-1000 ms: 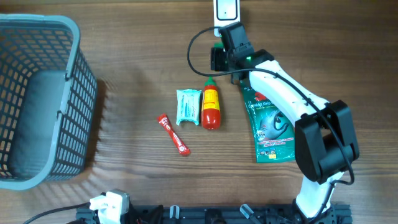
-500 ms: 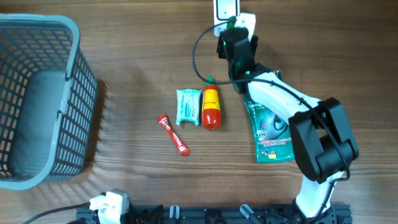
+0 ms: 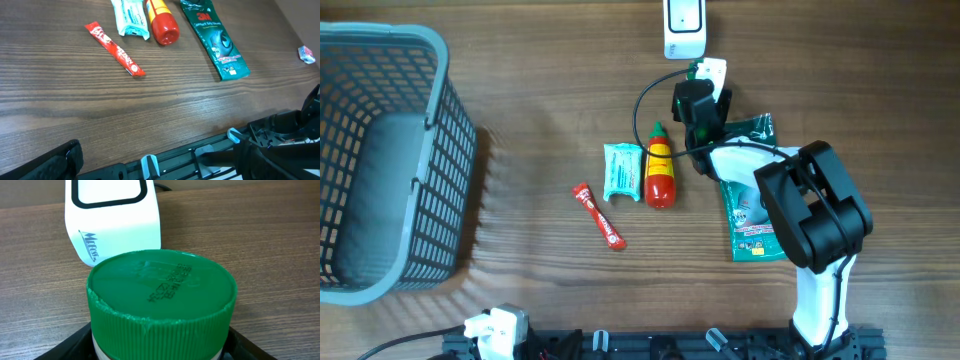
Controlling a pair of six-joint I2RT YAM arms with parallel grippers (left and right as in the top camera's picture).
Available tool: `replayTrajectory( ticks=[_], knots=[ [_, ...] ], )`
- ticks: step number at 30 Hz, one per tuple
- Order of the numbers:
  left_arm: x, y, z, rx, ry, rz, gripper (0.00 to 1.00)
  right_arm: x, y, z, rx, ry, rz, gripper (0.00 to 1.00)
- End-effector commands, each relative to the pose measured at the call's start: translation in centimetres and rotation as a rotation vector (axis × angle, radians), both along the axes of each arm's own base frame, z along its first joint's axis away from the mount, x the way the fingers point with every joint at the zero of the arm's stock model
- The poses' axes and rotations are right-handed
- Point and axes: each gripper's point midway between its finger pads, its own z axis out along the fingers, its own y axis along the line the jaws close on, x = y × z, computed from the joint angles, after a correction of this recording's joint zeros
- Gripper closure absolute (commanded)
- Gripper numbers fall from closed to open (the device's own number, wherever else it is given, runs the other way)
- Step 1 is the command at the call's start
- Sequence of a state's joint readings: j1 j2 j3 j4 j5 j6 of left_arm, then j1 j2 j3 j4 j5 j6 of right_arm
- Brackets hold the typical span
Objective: Scan the item barcode
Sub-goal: 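Hold the green-lid jar under the white scanner with the right gripper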
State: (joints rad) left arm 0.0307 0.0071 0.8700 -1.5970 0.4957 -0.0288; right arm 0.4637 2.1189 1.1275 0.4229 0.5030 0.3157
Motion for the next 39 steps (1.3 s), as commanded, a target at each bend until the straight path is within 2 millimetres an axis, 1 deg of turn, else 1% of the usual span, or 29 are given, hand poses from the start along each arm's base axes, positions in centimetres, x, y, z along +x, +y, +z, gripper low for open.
replayTrajectory(
  ticks=[1,3,5,7,9,11,12,14,17,19,21,23,25,26,27,29,31,34,36,39],
  knots=[
    [0.0,0.0,0.0,-0.002,-0.003,0.0,0.0,-0.8,0.6,-1.6,-0.036,0.039,0.014,0.36],
    [0.0,0.0,0.0,-0.002,-0.003,0.0,0.0,-1.1,1.2,-1.7,-0.04,0.044,0.027,0.36],
    [0.0,0.0,0.0,-0.002,-0.003,0.0,0.0,-1.6,2.2,-1.9,-0.062,0.055,0.056,0.29],
    [0.0,0.0,0.0,-0.002,-0.003,0.0,0.0,-2.3,3.2,-2.1,-0.078,0.063,0.069,0.25],
    [0.0,0.0,0.0,-0.002,-0.003,0.0,0.0,-2.8,4.1,-1.9,-0.085,0.065,0.086,0.2],
    [0.0,0.0,0.0,-0.002,-0.003,0.0,0.0,-3.3,4.7,-1.3,-0.085,0.069,0.1,0.16],
    [0.0,0.0,0.0,-0.002,-0.003,0.0,0.0,-3.5,5.0,-0.9,-0.085,0.068,0.107,0.12],
    [0.0,0.0,0.0,-0.002,-0.003,0.0,0.0,-4.2,5.5,0.4,-0.054,0.073,0.101,0.08],
    [0.0,0.0,0.0,-0.002,-0.003,0.0,0.0,-5.1,6.0,2.5,0.04,0.078,0.083,0.03],
    [0.0,0.0,0.0,-0.002,-0.003,0.0,0.0,-5.6,7.3,4.1,0.109,0.089,0.14,0.01],
    [0.0,0.0,0.0,-0.002,-0.003,0.0,0.0,-6.4,8.0,6.7,0.177,0.092,0.186,0.0],
    [0.0,0.0,0.0,-0.002,-0.003,0.0,0.0,-7.1,7.6,9.5,0.194,0.071,0.194,0.0],
    [0.0,0.0,0.0,-0.002,-0.003,0.0,0.0,-7.2,7.1,11.0,0.198,0.051,0.193,0.0],
    [0.0,0.0,0.0,-0.002,-0.003,0.0,0.0,-7.1,6.8,11.3,0.189,0.046,0.195,0.0],
    [0.0,0.0,0.0,-0.002,-0.003,0.0,0.0,-6.9,6.4,11.4,0.158,0.042,0.205,0.0],
    [0.0,0.0,0.0,-0.002,-0.003,0.0,0.0,-6.2,5.2,10.9,0.113,0.048,0.2,0.0],
    [0.0,0.0,0.0,-0.002,-0.003,0.0,0.0,-5.4,4.3,10.3,0.139,0.065,0.211,0.0],
    [0.0,0.0,0.0,-0.002,-0.003,0.0,0.0,-4.1,4.0,9.4,0.176,0.077,0.288,0.0],
    [0.0,0.0,0.0,-0.002,-0.003,0.0,0.0,-3.1,3.7,9.0,0.199,0.064,0.304,0.0],
    [0.0,0.0,0.0,-0.002,-0.003,0.0,0.0,-2.1,4.0,8.3,0.174,0.059,0.328,0.0]
  ],
)
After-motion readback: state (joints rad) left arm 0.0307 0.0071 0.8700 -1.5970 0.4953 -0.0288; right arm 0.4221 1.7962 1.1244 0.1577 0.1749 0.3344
